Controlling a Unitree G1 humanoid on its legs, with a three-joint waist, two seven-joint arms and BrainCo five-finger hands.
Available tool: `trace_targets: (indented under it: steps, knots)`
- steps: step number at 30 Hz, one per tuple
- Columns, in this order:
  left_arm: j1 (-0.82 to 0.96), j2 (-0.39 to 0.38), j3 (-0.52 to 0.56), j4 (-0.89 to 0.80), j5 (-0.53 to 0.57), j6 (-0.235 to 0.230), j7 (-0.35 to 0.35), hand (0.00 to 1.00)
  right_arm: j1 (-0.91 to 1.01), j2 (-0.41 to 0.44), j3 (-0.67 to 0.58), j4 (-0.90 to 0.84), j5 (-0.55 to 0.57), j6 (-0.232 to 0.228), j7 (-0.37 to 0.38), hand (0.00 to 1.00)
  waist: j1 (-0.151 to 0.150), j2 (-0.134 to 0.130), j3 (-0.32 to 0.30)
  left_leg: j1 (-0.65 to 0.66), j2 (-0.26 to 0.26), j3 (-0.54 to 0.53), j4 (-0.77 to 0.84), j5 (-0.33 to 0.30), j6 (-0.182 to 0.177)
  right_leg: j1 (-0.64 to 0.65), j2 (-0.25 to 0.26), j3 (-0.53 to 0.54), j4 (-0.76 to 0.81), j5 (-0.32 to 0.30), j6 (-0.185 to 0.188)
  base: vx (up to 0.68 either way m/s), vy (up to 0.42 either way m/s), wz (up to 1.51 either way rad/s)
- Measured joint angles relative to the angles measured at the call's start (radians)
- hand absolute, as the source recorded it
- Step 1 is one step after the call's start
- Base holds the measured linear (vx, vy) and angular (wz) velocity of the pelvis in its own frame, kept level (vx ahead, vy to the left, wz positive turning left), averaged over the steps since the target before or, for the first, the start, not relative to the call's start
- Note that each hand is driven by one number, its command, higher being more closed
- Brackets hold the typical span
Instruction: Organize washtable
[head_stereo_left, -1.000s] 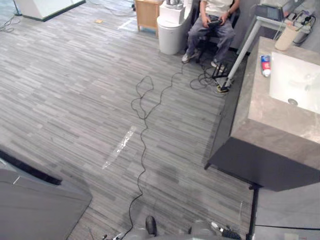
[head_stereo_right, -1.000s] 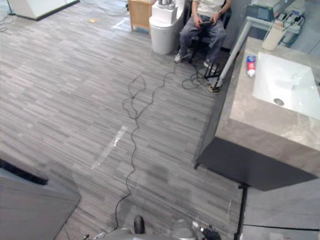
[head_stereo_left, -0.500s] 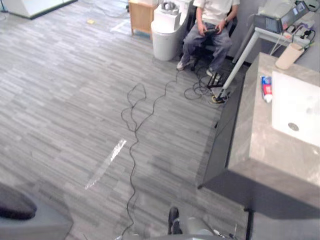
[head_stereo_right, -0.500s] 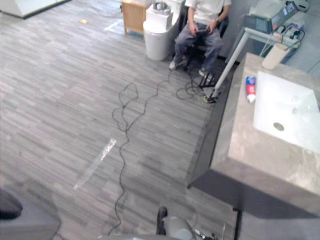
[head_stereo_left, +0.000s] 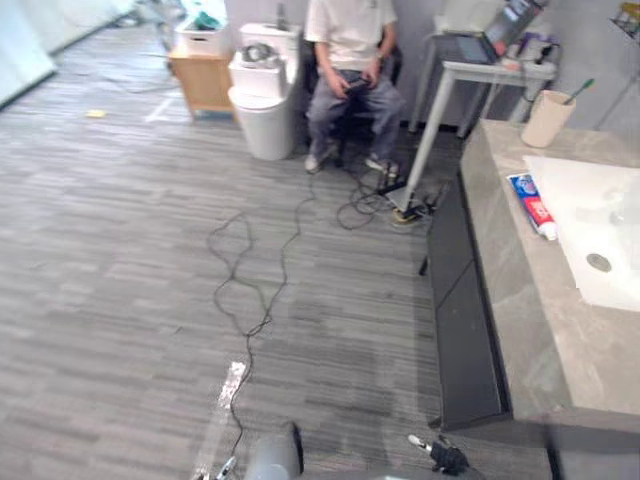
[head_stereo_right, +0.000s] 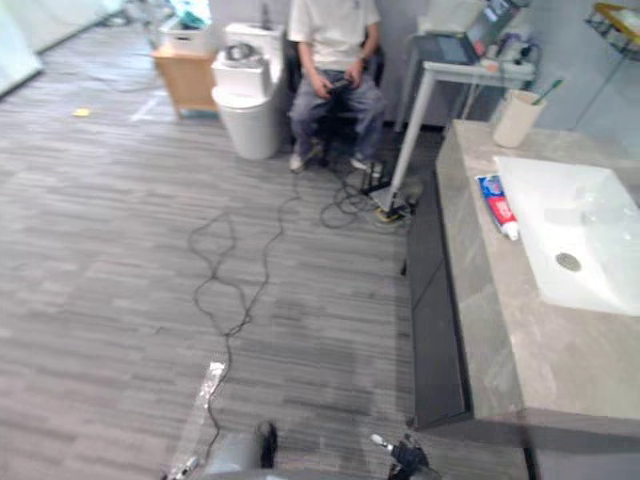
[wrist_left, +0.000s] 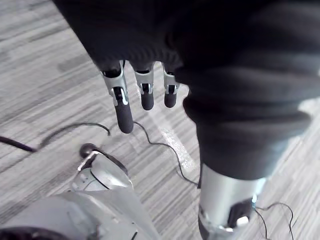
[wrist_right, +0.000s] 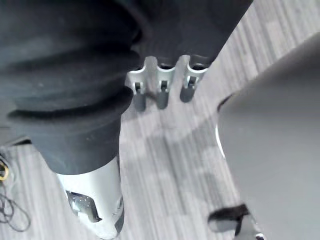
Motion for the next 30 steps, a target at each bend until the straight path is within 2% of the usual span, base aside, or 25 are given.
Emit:
trace_targets:
  steps: [1, 2, 3, 5, 6, 7, 8, 10, 12, 13, 14, 15, 16, 17, 18, 19, 21, 23, 24, 25, 26, 27, 28, 29, 30]
  knots:
    - [0.003, 0.007, -0.002, -0.002, 0.002, 0.002, 0.001, 0.0, 0.006, 0.007, 0.0, -0.013, 0.0, -0.001, 0.0, 0.0, -0.005, -0.007, -0.006, 0.055, -0.011, 0.03, -0.007, -0.023, 0.036, -0.045, -0.01, 0.002, 0.133, 0.022, 0.033, 0.35, 0.287, -0.67]
    - [0.002, 0.012, -0.005, 0.0, 0.002, 0.005, 0.001, 0.0, 0.009, 0.008, 0.0, -0.017, 0.001, -0.002, 0.001, 0.0, -0.004, -0.012, -0.009, 0.076, -0.018, 0.048, -0.019, -0.028, 0.043, -0.073, -0.016, 0.009, 0.207, 0.038, 0.044, 0.47, 0.331, -0.67]
    - [-0.011, 0.028, -0.039, 0.004, 0.012, 0.012, 0.01, 0.0, 0.018, 0.01, -0.001, -0.04, 0.002, -0.004, 0.001, 0.0, -0.008, -0.018, -0.015, 0.173, -0.045, 0.088, -0.086, -0.043, 0.059, -0.186, -0.034, 0.007, 0.448, 0.154, 0.043, 0.51, 0.221, -0.5]
    - [-0.029, 0.029, -0.051, 0.006, 0.022, 0.014, 0.012, 0.0, 0.015, 0.009, -0.013, -0.051, 0.008, -0.009, 0.0, 0.0, -0.034, -0.008, -0.012, 0.26, -0.05, 0.093, -0.152, -0.044, 0.07, -0.28, -0.04, -0.072, 0.611, 0.156, 0.03, 0.5, 0.134, -0.26]
    - [-0.034, 0.028, -0.052, 0.011, 0.025, 0.015, 0.012, 0.0, 0.01, 0.006, -0.013, -0.054, 0.019, -0.014, -0.001, 0.0, -0.042, -0.003, -0.012, 0.313, -0.044, 0.1, -0.197, -0.043, 0.07, -0.327, -0.037, -0.147, 0.655, 0.106, 0.017, 0.41, 0.004, -0.18]
    - [-0.051, 0.026, -0.062, 0.015, 0.031, 0.02, 0.012, 0.0, 0.009, -0.001, -0.011, -0.059, 0.035, -0.018, -0.001, 0.0, -0.048, 0.008, -0.008, 0.374, -0.028, 0.123, -0.241, -0.043, 0.069, -0.366, -0.033, -0.247, 0.65, 0.049, 0.005, 0.43, -0.02, -0.26]
    - [-0.055, 0.025, -0.073, 0.015, 0.033, 0.023, 0.011, 0.0, 0.006, -0.006, -0.011, -0.061, 0.043, -0.022, -0.001, 0.0, -0.049, 0.016, -0.003, 0.407, -0.021, 0.135, -0.266, -0.043, 0.069, -0.382, -0.029, -0.298, 0.632, 0.024, -0.007, 0.46, -0.059, -0.36]
    - [-0.078, 0.011, -0.087, 0.038, 0.054, 0.024, 0.011, 0.0, -0.002, -0.015, -0.011, -0.089, 0.063, -0.037, -0.003, 0.0, -0.075, 0.055, 0.0, 0.482, 0.024, 0.187, -0.33, -0.044, 0.066, -0.45, 0.016, -0.453, 0.45, 0.007, -0.044, 0.54, -0.088, -0.43]
    - [-0.101, 0.006, -0.101, 0.055, 0.073, 0.025, 0.011, 0.0, -0.016, -0.012, -0.01, -0.089, 0.08, -0.041, -0.006, 0.0, -0.093, 0.056, 0.003, 0.518, 0.035, 0.207, -0.364, -0.043, 0.063, -0.496, 0.04, -0.554, 0.22, 0.07, -0.066, 0.52, -0.127, -0.28]
    - [-0.105, 0.003, -0.114, 0.053, 0.096, 0.024, 0.009, 0.0, -0.013, -0.007, -0.009, -0.087, 0.084, -0.041, -0.009, 0.0, -0.095, 0.039, 0.004, 0.555, 0.016, 0.21, -0.377, -0.039, 0.058, -0.491, 0.051, -0.599, 0.064, 0.152, -0.081, 0.61, -0.198, -0.18]
    - [-0.106, 0.005, -0.108, 0.056, 0.101, 0.022, 0.009, 0.0, -0.01, -0.005, -0.016, -0.086, 0.098, -0.041, -0.009, 0.0, -0.097, 0.038, 0.004, 0.589, 0.01, 0.202, -0.377, -0.03, 0.042, -0.482, 0.056, -0.601, 0.057, 0.238, -0.221, 0.75, -0.235, -0.37]
    - [-0.113, -0.016, -0.08, 0.061, 0.102, 0.025, 0.011, 0.0, -0.017, -0.017, -0.019, -0.091, 0.097, -0.042, -0.009, 0.0, -0.092, 0.076, 0.001, 0.598, 0.047, 0.202, -0.344, 0.017, -0.039, -0.469, 0.079, -0.623, 0.093, 0.189, -0.222, 0.64, -0.218, -0.35]
    - [-0.118, -0.03, -0.065, 0.059, 0.104, 0.025, 0.011, 0.0, -0.018, -0.019, -0.019, -0.096, 0.096, -0.04, -0.004, 0.0, -0.092, 0.077, 0.002, 0.591, 0.057, 0.197, -0.304, 0.041, -0.079, -0.465, 0.088, -0.623, 0.112, 0.165, -0.226, 0.61, -0.266, -0.53]
    - [-0.121, -0.048, -0.053, 0.051, 0.104, 0.023, 0.013, 0.0, -0.02, -0.047, 0.016, -0.124, 0.085, 0.003, 0.063, 0.0, -0.089, 0.095, 0.009, 0.543, 0.086, 0.188, -0.157, 0.086, -0.124, -0.445, 0.109, -0.61, 0.116, 0.127, -0.228, 0.47, -0.239, -0.45]
    - [-0.13, -0.061, -0.038, 0.047, 0.104, 0.024, 0.009, 0.0, -0.021, -0.068, 0.049, -0.132, 0.073, 0.023, 0.106, 0.0, -0.087, 0.117, 0.018, 0.472, 0.116, 0.149, 0.015, 0.131, -0.123, -0.412, 0.131, -0.586, 0.086, 0.116, -0.224, 0.67, -0.221, -0.67]
    - [-0.135, -0.073, -0.033, 0.039, 0.098, 0.024, 0.003, 0.0, -0.029, -0.095, 0.105, -0.141, 0.031, 0.034, 0.12, 0.0, -0.079, 0.132, 0.029, 0.373, 0.132, 0.085, 0.258, 0.128, -0.13, -0.349, 0.167, -0.552, 0.023, 0.113, -0.22, 0.52, -0.086, -0.57]
    - [-0.134, -0.074, -0.03, 0.037, 0.097, 0.025, -0.008, 0.0, -0.032, -0.108, 0.122, -0.127, -0.019, 0.029, 0.109, 0.0, -0.065, 0.151, 0.047, 0.296, 0.146, 0.089, 0.499, 0.125, -0.127, -0.226, 0.189, -0.501, -0.055, 0.114, -0.216, 0.49, 0.029, -0.78]
    - [-0.11, -0.072, -0.029, 0.007, 0.097, 0.022, -0.008, 0.0, -0.028, -0.109, 0.122, -0.107, -0.028, 0.03, 0.104, 0.0, -0.051, 0.151, 0.048, 0.231, 0.167, 0.121, 0.565, 0.084, -0.059, -0.122, 0.197, -0.446, -0.109, 0.096, -0.195, 0.33, 0.123, -0.69]
    - [-0.1, -0.07, -0.027, -0.006, 0.091, 0.02, -0.008, 0.0, -0.03, -0.102, 0.112, -0.095, -0.028, 0.028, 0.092, 0.0, -0.049, 0.142, 0.046, 0.195, 0.172, 0.122, 0.548, 0.069, -0.035, -0.094, 0.193, -0.42, -0.126, 0.089, -0.182, 0.29, 0.212, -0.69]
    - [-0.094, -0.061, -0.025, -0.018, 0.073, 0.009, -0.006, 0.0, -0.037, -0.09, 0.097, -0.067, -0.026, 0.021, 0.059, 0.0, -0.032, 0.123, 0.046, 0.153, 0.167, 0.124, 0.469, 0.049, -0.019, -0.07, 0.183, -0.365, -0.137, 0.08, -0.163, 0.27, 0.232, -1.16]
    - [-0.088, -0.045, -0.008, -0.027, 0.066, 0.001, -0.001, 0.0, -0.046, -0.072, 0.084, -0.044, -0.022, 0.003, 0.02, 0.0, -0.03, 0.095, 0.049, 0.128, 0.159, 0.113, 0.338, 0.028, -0.015, -0.059, 0.161, -0.315, -0.137, 0.072, -0.142, 0.33, 0.319, -1.24]
    - [-0.082, -0.033, -0.004, -0.026, 0.06, 0.002, 0.009, 0.0, -0.045, -0.058, 0.073, -0.041, -0.02, -0.006, 0.006, 0.0, -0.031, 0.079, 0.047, 0.126, 0.154, 0.104, 0.256, 0.027, -0.014, -0.057, 0.15, -0.285, -0.132, 0.065, -0.123, 0.28, 0.332, -1.42]
    - [-0.065, -0.024, 0.001, -0.026, 0.049, 0.002, 0.025, 0.0, -0.039, -0.04, 0.058, -0.042, -0.019, -0.016, -0.022, 0.0, -0.033, 0.057, 0.047, 0.129, 0.134, 0.049, 0.082, 0.028, -0.016, -0.058, 0.127, -0.225, -0.112, 0.046, -0.09, 0.35, 0.451, -1.35]
    - [-0.056, -0.029, 0.002, -0.023, 0.037, 0.001, 0.04, 0.0, -0.015, -0.037, 0.055, -0.052, -0.014, -0.028, -0.041, 0.0, -0.033, 0.057, 0.044, 0.135, 0.122, -0.04, -0.088, 0.033, -0.024, -0.065, 0.115, -0.172, -0.087, 0.023, -0.05, 0.29, 0.422, -1.44]
    - [-0.051, -0.037, 0.001, -0.019, 0.036, 0.0, 0.041, 0.0, -0.004, -0.042, 0.053, -0.064, -0.005, -0.033, -0.047, 0.0, -0.031, 0.072, 0.037, 0.143, 0.125, -0.096, -0.175, 0.059, -0.062, -0.081, 0.116, -0.142, -0.061, 0.009, -0.025, 0.29, 0.448, -1.33]
